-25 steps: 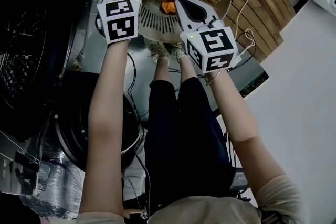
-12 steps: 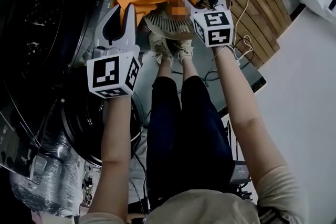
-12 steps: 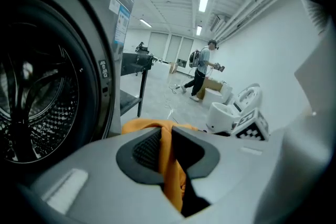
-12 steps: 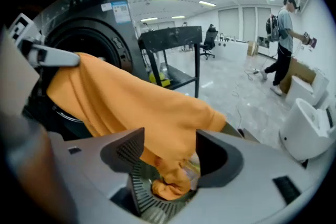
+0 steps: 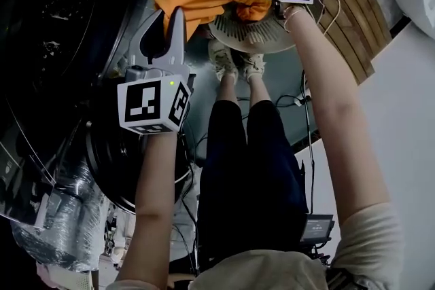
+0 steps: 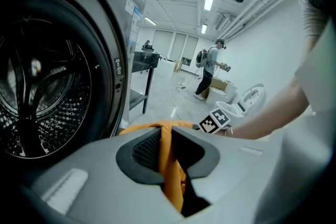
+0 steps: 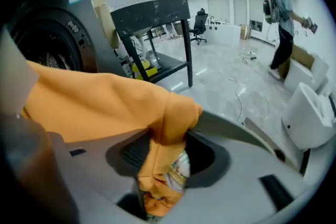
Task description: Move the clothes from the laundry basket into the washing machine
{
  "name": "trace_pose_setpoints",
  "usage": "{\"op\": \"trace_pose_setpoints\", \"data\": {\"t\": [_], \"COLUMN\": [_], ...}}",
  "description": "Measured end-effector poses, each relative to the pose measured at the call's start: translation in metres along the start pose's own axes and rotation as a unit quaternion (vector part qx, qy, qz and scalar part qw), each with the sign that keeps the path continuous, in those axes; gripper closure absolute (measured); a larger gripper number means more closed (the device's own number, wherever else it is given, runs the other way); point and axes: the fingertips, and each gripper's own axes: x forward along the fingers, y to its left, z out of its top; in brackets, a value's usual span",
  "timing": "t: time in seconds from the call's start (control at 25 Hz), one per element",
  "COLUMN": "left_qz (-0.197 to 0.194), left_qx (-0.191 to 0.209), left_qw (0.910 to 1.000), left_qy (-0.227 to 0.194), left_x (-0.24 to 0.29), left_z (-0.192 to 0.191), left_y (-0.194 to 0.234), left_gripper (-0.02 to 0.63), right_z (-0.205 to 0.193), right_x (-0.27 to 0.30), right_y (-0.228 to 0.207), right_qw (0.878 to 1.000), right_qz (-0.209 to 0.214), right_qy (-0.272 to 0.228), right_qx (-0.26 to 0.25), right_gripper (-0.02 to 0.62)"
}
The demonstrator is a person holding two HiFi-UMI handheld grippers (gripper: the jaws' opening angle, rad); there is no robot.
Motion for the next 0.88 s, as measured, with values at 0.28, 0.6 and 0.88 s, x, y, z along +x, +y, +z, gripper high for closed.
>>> {"op": "trace_pose_setpoints", "data": {"t": [0.28,0.6,0.88], "left_qz": [-0.079,-0.173,-0.228], "left_qx": [-0.032,0.029,0.026], "left_qw": [0.9963,0.9832,0.9708], "left_qy": [0.008,-0.051,-0.071], "left_x": [0.017,0.017,0.014], "left_z": [-0.009,0.020,0.020], "left_y": [-0.020,-0.070,-0.098], "left_gripper": [0.545,0.543,0.350], "right_z": [0.031,0.094,0.106], "right_x": [-0.051,-0.208,-0.243], "right_y": [0.045,0.157,0.193], "right_qw": [0.988,0.922,0.910], "right_qz": [0.135,0.345,0.372], "right_qy": [-0.075,-0.168,-0.184], "right_qx": [-0.018,-0.049,-0.004], "right_gripper": [0.575,0.575,0.575]}}
